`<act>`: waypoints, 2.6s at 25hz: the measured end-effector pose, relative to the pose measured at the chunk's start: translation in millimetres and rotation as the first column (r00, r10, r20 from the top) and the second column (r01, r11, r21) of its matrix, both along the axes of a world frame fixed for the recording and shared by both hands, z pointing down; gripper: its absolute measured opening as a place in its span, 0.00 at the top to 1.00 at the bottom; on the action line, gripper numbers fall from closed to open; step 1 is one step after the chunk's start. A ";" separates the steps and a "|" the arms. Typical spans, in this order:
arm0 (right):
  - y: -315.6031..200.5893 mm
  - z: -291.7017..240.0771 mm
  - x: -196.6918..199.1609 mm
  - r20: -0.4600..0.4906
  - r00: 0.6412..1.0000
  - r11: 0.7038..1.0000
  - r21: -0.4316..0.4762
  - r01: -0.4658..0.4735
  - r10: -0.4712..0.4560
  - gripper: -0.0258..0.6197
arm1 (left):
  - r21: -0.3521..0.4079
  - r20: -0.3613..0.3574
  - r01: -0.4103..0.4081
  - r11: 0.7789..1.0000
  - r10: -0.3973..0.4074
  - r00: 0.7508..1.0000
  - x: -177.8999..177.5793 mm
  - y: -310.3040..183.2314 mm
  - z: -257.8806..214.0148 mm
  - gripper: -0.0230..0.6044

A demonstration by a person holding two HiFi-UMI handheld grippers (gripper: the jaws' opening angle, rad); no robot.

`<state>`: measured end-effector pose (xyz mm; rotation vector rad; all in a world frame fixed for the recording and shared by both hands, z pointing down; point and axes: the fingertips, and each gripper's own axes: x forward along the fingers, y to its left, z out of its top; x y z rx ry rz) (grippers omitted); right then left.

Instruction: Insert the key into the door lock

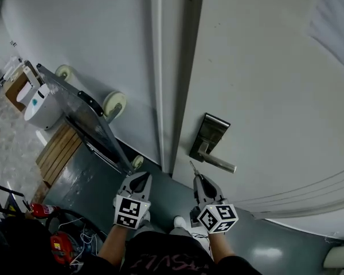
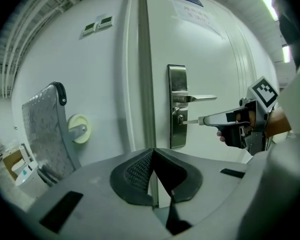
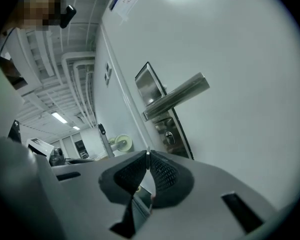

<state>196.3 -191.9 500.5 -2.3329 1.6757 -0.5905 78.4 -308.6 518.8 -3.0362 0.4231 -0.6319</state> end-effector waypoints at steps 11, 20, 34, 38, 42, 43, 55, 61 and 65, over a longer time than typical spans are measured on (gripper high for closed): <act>9.7 -5.4 -1.0 -0.020 0.972 0.972 -0.014 -0.233 0.232 0.84 | -0.006 -0.038 -0.230 0.973 0.230 0.972 30.5 -17.8 -5.1 0.94; 37.9 -13.3 -4.6 -0.009 0.901 0.901 0.003 -0.435 0.435 0.84 | -0.011 -0.061 -0.441 0.897 0.440 0.896 61.8 0.7 -9.2 0.94; 53.3 -22.7 -43.9 0.148 0.816 0.804 0.145 -0.576 0.558 0.84 | 0.027 -0.049 -0.601 0.799 0.601 0.798 46.0 29.1 -15.5 0.94; 51.0 -23.4 -48.8 0.224 0.805 0.786 0.188 -0.589 0.550 0.84 | 0.029 -0.050 -0.598 0.801 0.599 0.799 36.6 26.1 -14.7 0.94; 51.7 -21.3 -50.4 0.269 0.793 0.772 0.207 -0.602 0.546 0.84 | 0.032 -0.052 -0.594 0.804 0.595 0.802 30.7 23.0 -14.4 0.94; 51.9 -20.5 -50.7 0.275 0.791 0.769 0.209 -0.604 0.546 0.84 | 0.032 -0.052 -0.594 0.804 0.595 0.802 29.4 22.6 -13.6 0.94; 47.5 -12.3 -57.4 0.329 0.776 0.756 0.219 -0.617 0.538 0.84 | 0.036 -0.045 -0.593 0.805 0.594 0.803 17.7 18.7 -8.2 0.94; 42.3 -10.5 -55.3 0.347 0.770 0.750 0.224 -0.622 0.535 0.84 | 0.039 -0.051 -0.577 0.816 0.578 0.815 13.4 9.5 -7.1 0.94; 33.9 -13.0 -52.8 0.334 0.779 0.756 0.229 -0.614 0.531 0.84 | 0.046 -0.063 -0.566 0.823 0.568 0.821 14.2 2.5 -9.8 0.94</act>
